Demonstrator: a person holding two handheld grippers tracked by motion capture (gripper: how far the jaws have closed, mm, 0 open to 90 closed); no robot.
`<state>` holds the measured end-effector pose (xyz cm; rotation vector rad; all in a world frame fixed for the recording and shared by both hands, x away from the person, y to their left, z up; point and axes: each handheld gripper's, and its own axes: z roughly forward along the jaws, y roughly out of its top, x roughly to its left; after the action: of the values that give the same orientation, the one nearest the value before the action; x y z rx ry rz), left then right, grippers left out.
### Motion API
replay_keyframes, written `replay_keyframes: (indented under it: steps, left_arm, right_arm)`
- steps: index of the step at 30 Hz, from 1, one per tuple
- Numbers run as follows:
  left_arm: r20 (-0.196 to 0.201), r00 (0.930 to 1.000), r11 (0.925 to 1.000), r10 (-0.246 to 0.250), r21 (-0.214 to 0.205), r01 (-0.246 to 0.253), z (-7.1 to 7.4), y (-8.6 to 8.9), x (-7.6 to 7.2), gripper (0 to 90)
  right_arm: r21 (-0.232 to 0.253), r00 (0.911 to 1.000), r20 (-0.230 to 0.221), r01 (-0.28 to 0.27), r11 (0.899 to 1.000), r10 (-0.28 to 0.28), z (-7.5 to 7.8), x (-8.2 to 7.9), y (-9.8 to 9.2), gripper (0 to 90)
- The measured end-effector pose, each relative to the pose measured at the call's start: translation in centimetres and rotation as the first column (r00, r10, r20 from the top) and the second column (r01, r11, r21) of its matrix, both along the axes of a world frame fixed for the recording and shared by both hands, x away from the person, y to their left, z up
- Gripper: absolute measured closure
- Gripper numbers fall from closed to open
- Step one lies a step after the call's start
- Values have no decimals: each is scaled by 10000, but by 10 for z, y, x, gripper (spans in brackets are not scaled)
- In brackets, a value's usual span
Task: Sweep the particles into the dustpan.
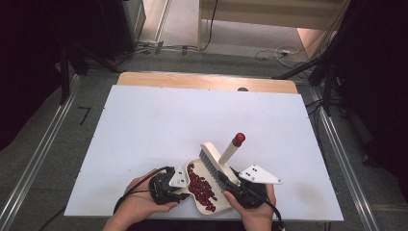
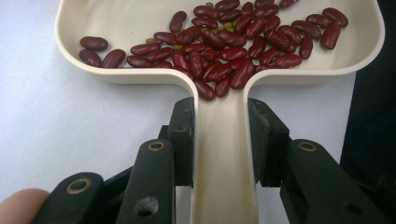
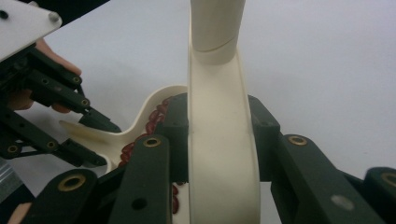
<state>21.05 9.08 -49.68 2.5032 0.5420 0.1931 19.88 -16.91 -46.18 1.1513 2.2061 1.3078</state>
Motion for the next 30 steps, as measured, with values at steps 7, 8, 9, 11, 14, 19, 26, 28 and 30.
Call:
replay_keyframes:
  steps: [7, 8, 9, 11, 14, 19, 26, 28, 30]
  left_arm:
    - [-49, 10000, 10000, 54, -44, -54, 0, 0, 0, 662]
    - [-43, 10000, 10000, 71, -65, -72, 0, 0, 0, 662]
    - [-43, 10000, 9999, 77, -72, -78, 0, -1, 0, 662]
    - [-2, 10000, 10000, 31, -40, -31, 0, -1, 0, 662]
    - [-4, 10000, 10000, 33, -43, -33, 0, 0, 0, 662]
    - [-43, 10000, 9998, -3, -174, 2, -1, 1, 1, 662]
    - [38, 9999, 9990, 134, -431, -132, -3, 3, 3, 662]
    - [116, 9998, 9989, 149, -435, -144, -2, 2, 2, 663]
    - [171, 9996, 9988, 202, -457, -194, -1, 3, 3, 663]
  right_arm:
    - [-667, 9981, 187, 590, 9960, -579, -5, 4, -7, 656]
    - [-714, 9985, 152, 541, 9960, -531, -6, 4, -6, 656]
    - [-803, 9990, 104, 439, 9958, -432, -8, 2, -2, 656]
    - [-881, 9998, 46, 195, 9959, -192, -11, -2, 8, 656]
    - [-1087, 9997, 66, -222, 9938, 230, -10, -10, 23, 656]
    - [-1004, 9988, 142, -453, 9939, 470, -8, -14, 29, 656]
    - [-415, 9991, 391, -123, 9991, 140, 7, -8, 7, 656]
    - [-372, 9985, 554, -16, 9993, 37, 12, -6, -1, 656]
    - [-304, 9979, 637, 108, 9995, -88, 17, -4, -7, 656]
